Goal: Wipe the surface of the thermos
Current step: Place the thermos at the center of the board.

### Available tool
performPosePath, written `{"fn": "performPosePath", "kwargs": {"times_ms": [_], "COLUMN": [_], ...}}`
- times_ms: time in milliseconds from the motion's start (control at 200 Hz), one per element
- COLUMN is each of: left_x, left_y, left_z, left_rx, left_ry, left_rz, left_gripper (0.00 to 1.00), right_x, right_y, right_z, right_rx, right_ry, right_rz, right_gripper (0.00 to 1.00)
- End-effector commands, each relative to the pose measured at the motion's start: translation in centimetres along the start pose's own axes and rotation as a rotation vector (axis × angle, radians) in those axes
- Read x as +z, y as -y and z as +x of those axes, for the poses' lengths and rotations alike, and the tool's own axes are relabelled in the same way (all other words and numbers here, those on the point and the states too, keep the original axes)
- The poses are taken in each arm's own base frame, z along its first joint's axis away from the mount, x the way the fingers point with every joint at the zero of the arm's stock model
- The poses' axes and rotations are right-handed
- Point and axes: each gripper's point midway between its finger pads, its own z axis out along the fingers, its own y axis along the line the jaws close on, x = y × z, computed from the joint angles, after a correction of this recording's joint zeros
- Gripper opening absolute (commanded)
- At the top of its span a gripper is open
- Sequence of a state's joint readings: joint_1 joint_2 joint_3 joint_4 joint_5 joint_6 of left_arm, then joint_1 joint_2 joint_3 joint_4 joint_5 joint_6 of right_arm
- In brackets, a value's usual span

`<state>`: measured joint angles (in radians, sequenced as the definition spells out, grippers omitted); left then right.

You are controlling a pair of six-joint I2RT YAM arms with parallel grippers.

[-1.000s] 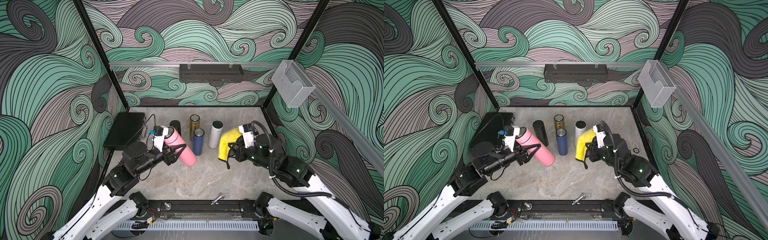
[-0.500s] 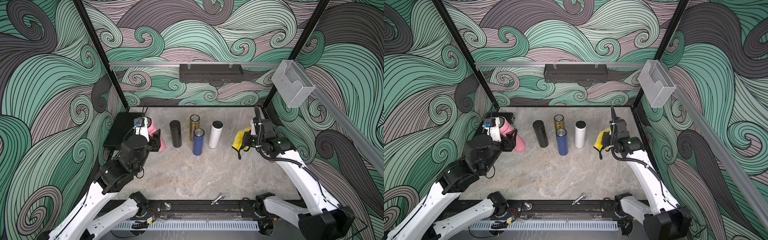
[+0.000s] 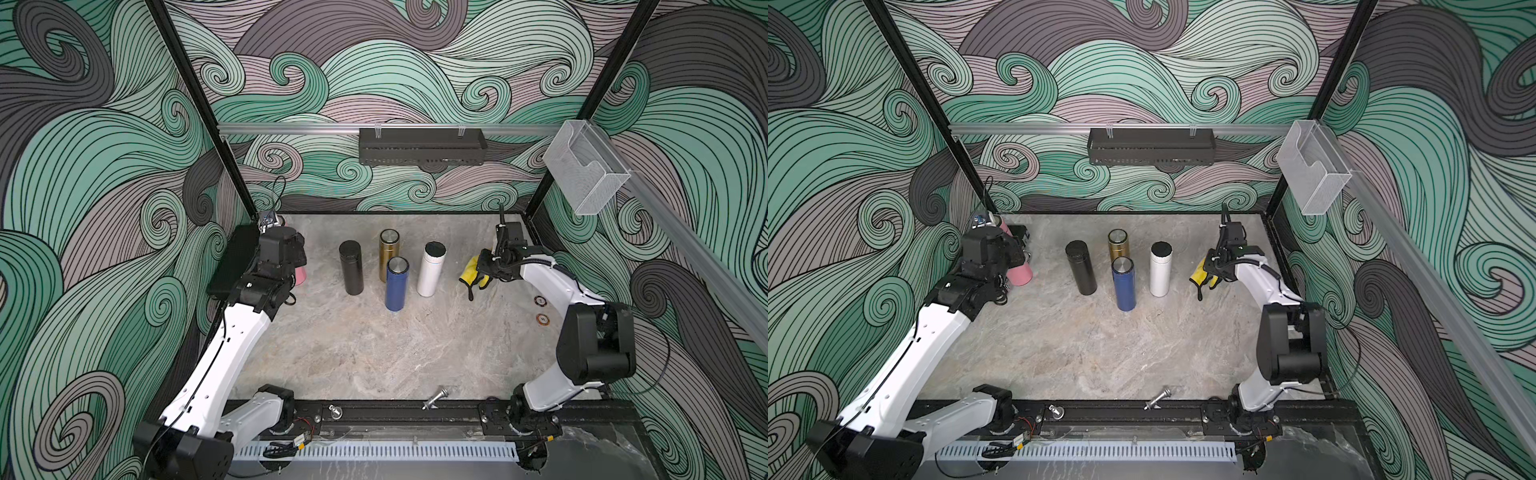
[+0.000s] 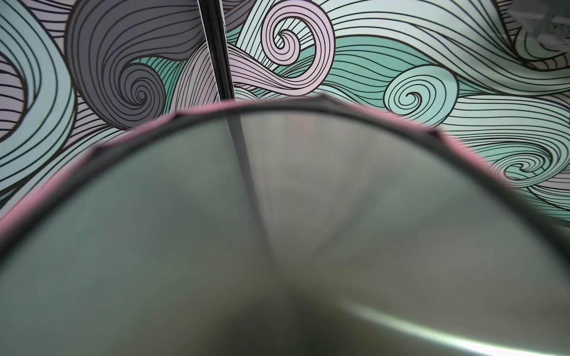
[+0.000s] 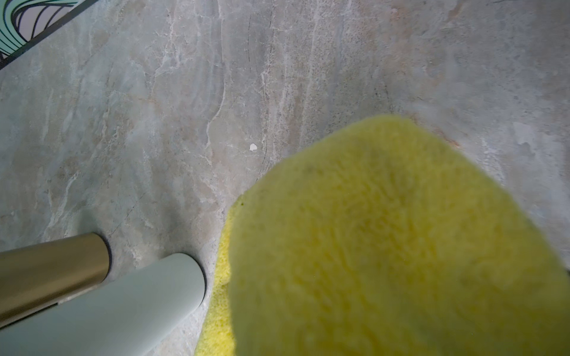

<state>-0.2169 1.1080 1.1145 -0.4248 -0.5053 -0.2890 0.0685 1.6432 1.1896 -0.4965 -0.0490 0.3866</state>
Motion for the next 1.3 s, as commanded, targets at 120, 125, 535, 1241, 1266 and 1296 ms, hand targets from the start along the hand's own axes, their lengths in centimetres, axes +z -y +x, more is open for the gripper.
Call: {"fn": "performPosePath", "kwargs": {"times_ms": [120, 125, 535, 1241, 1266, 1296], "left_x": [5.0, 5.1, 16.5, 24.3, 24.4, 24.6], "left_y": [2.1, 2.2, 7.0, 10.9, 11.0, 11.0], "left_z": [-3.5, -3.5, -1.1, -0.6, -0.6, -0.4], "left_rx": [-0.103, -0.105, -0.047, 0.027, 0.027, 0.028], "left_ry": [0.096, 0.097, 0.153, 0.152, 0.149, 0.142], "left_rz": [0.059, 0.060, 0.104, 0.111, 0.113, 0.114], "left_gripper": [0.00, 0.00, 0.00, 0.00, 0.00, 0.00], "right_x": [1.6, 1.6, 3.6, 5.0, 5.0, 5.0], "right_y": [-1.4, -1.4, -2.1, -3.2, -3.2, -3.2], "right_z": [-2.3, -2.3, -1.3, -1.7, -1.7, -1.7], "right_rx": [0.030, 0.030, -0.003, -0.022, -0.025, -0.024], "right_ry": [0.043, 0.043, 0.007, 0.025, 0.024, 0.020], "right_rz": [-0.054, -0.056, -0.092, -0.119, -0.116, -0.115], "right_gripper": [0.00, 0.00, 0.00, 0.00, 0.00, 0.00]}}
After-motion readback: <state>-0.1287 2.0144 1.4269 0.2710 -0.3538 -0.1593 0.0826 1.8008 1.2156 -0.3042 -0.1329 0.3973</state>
